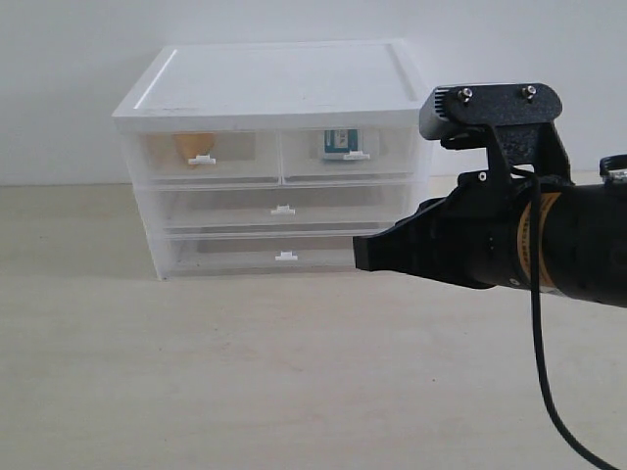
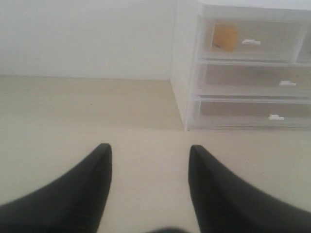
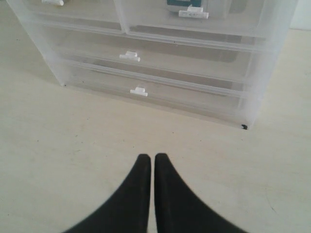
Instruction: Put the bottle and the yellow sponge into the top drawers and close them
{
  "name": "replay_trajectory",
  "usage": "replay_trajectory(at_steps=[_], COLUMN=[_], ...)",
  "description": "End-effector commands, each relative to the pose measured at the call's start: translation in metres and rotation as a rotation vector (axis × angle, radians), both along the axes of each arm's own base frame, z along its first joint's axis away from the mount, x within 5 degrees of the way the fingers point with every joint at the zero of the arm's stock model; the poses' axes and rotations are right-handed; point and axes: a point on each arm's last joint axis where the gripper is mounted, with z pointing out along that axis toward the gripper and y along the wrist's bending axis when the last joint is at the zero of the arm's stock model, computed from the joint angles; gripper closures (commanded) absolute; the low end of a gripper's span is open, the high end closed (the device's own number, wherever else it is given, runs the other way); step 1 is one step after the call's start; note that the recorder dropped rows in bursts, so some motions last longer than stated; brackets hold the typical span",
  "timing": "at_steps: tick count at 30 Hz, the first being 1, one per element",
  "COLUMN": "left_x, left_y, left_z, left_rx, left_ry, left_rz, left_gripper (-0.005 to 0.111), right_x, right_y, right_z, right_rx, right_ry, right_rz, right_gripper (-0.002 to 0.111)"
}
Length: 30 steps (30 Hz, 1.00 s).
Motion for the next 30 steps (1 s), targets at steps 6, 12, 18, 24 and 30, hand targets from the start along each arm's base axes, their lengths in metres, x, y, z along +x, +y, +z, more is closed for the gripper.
replay_trajectory(at_steps=[6,12,18,24,30], left_x=[-0.0015,-0.0014,-0.0013,-0.0013,-0.0013], left_y=[0.0004,0.0004,0.0004,0.0004,0.0004], left_z=[-0.0076,-0.0073,-0.0071,-0.0069,-0.0069], left_rx=[0.015,0.017,0.017,0.016,0.016], left_ry=[0.072,0.069,0.067,0.065,0.065], left_rz=[-0.002,-0.002,-0.003,-0.003,-0.003], left_gripper=[0.061,0.061,0.061,0.061,0.061], right_x=[-0.0007,-0.0007,-0.0007,-0.0007,-0.0007], right_y=[-0.0022,-0.0022,-0.0022,-0.0022,-0.0022], right_z=[0.0012,0.0012,0.0012,0.0012,0.0012], right_rx=[-0.001,-0.001,-0.001,-0.001,-0.001], right_ry=[-0.007,-0.007,-0.007,-0.007,-0.007], right_rz=[-0.003,-0.003,-0.003,-0.003,-0.003], right_gripper=[0.108,0.108,0.108,0.108,0.108])
